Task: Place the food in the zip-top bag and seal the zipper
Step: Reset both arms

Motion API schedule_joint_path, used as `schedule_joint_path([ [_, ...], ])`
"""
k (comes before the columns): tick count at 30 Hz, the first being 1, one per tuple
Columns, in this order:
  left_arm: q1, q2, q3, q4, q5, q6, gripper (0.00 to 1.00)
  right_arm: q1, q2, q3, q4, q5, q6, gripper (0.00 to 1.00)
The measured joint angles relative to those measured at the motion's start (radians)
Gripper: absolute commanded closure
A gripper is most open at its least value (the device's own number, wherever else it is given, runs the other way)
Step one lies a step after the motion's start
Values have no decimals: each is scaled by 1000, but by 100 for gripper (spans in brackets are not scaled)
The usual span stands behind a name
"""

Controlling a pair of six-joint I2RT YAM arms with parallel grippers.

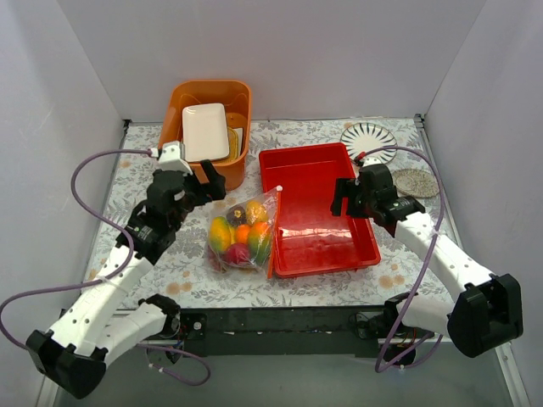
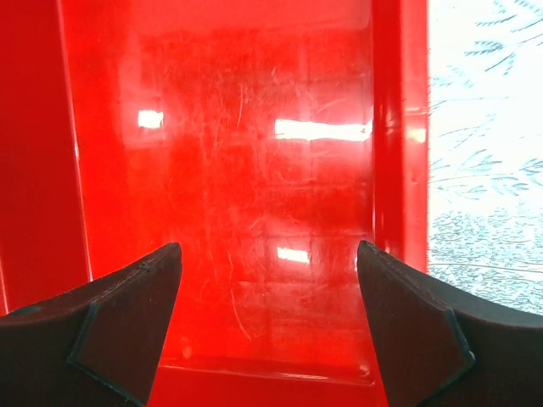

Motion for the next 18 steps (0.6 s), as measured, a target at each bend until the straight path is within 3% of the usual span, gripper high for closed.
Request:
schedule_joint_path([
  [5,296,23,28,5,146,27,2,-20,-45,0,-18,31,-27,8],
  [11,655,15,-94,31,297,9,2,-85,-89,2,-68,86,-79,3],
  [18,716,-2,-192,24,366,-23,2,-319,-90,4,-105,97,-127,2],
])
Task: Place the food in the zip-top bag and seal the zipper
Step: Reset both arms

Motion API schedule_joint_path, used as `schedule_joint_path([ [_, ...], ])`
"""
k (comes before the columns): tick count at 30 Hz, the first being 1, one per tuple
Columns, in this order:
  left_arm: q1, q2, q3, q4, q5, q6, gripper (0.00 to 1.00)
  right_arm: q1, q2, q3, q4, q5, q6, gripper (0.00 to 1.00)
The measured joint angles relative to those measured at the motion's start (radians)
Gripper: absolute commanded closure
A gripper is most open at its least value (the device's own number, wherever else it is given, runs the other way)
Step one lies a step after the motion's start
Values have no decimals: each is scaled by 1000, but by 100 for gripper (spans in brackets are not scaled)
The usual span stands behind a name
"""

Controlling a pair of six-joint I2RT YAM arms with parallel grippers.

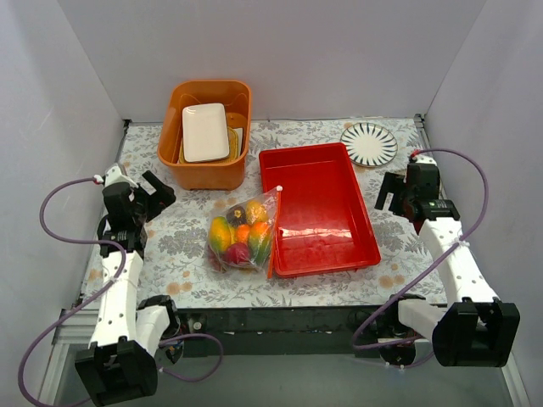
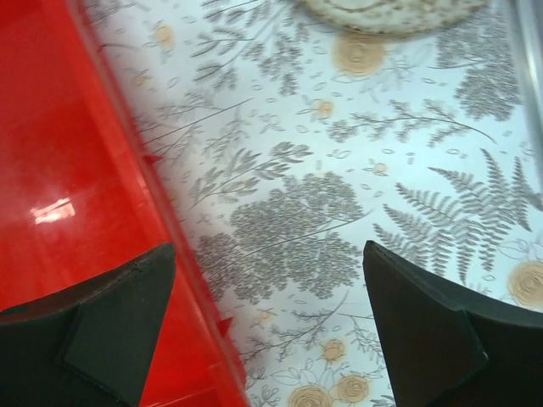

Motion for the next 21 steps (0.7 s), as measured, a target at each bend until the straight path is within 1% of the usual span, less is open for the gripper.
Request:
schedule_joint_path([
  [3,0,-68,-39,23,41,-10,2,-81,-18,-11,5,2,1,2],
  [6,0,-182,-86,55,72,-9,2,-165,-50,-39,23,-35,9,2],
  [9,0,-240,-86,82,97,-1,2,-246,-65,-69,34,-80,27,2],
  [11,0,-227,-76,99,107,2,2,-285,-64,-83,31,-106,39,2],
  [16,0,-156,-72,102,109,-4,2,-292,-87,-86,26,-103,62,2],
  [21,0,-143,-72,106,109,1,2,-292,-196,-123,63,-47,83,2],
])
